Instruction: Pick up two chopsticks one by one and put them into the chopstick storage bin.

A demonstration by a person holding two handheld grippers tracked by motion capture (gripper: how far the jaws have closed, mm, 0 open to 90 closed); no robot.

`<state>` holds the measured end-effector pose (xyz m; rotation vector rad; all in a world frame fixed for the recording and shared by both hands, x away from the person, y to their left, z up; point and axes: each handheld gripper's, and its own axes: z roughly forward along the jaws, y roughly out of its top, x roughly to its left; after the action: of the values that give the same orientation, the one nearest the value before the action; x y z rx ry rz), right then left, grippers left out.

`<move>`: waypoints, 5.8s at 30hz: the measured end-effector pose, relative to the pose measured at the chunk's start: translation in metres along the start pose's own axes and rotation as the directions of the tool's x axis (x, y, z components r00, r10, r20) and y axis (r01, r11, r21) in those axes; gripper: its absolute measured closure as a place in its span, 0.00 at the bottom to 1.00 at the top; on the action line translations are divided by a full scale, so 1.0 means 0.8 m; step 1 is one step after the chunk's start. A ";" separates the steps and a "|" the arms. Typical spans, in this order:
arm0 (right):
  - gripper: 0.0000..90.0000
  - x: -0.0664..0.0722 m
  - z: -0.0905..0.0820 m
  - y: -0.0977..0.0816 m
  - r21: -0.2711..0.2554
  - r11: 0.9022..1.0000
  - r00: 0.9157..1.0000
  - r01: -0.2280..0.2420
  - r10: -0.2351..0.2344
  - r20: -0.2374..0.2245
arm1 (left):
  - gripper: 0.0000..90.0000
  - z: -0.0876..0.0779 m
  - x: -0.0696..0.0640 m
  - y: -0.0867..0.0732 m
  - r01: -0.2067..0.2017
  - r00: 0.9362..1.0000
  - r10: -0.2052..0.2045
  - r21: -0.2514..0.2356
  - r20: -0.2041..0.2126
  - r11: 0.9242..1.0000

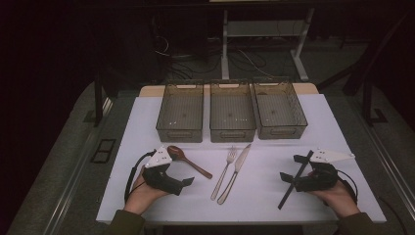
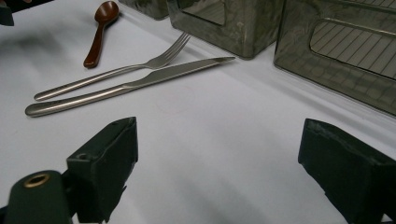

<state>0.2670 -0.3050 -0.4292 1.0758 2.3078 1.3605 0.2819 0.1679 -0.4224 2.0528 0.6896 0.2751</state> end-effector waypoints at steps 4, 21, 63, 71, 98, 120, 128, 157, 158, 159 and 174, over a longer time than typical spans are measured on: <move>0.14 0.000 -0.005 -0.004 0.019 1.000 1.000 -0.003 0.003 -0.009 | 0.00 0.001 -0.001 0.000 0.001 1.000 -0.001 0.001 0.001 1.000; 0.70 0.007 -0.027 -0.023 0.135 0.990 0.996 0.049 -0.038 -0.087 | 0.00 -0.002 -0.007 -0.005 0.002 1.000 -0.002 -0.001 0.022 1.000; 0.99 0.029 0.013 -0.027 0.289 0.940 0.964 0.181 -0.112 -0.241 | 0.00 0.000 -0.009 -0.011 0.009 1.000 -0.009 0.008 0.027 1.000; 0.99 0.030 0.020 -0.023 0.282 0.943 0.965 0.177 -0.111 -0.237 | 0.00 -0.001 -0.008 -0.010 0.014 0.999 -0.014 0.004 0.030 1.000; 0.99 0.037 0.056 -0.004 0.259 0.947 0.960 0.189 -0.122 -0.253 | 0.00 -0.001 -0.009 -0.010 0.021 0.999 -0.021 -0.001 0.028 1.000; 0.99 0.038 0.092 0.017 0.238 0.951 0.959 0.197 -0.137 -0.248 | 0.00 -0.001 -0.008 -0.011 0.022 0.999 -0.022 -0.003 0.026 1.000; 0.99 0.039 0.104 0.024 0.233 0.952 0.959 0.201 -0.143 -0.243 | 0.00 -0.001 -0.008 -0.011 0.021 0.999 -0.021 -0.001 0.027 1.000; 0.99 0.024 0.121 0.045 0.203 0.965 0.972 0.163 -0.123 -0.199 | 0.00 -0.001 -0.008 -0.011 0.018 0.999 -0.018 0.004 0.029 1.000; 0.99 0.024 0.121 0.045 0.203 0.965 0.972 0.163 -0.123 -0.199 | 0.00 -0.001 -0.008 -0.011 0.018 0.999 -0.018 0.004 0.029 1.000; 0.99 0.016 0.115 0.048 0.196 0.969 0.979 0.152 -0.120 -0.167 | 0.00 -0.001 -0.008 -0.011 0.019 0.999 -0.019 0.004 0.029 1.000; 0.99 -0.088 0.089 0.058 0.183 0.982 0.985 -0.043 0.011 0.174 | 0.00 0.000 -0.007 -0.012 0.022 0.999 -0.022 0.005 0.029 1.000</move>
<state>0.3761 -0.2953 -0.4384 1.2318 2.3345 1.0298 0.2734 0.1688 -0.4302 2.0483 0.6952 0.2308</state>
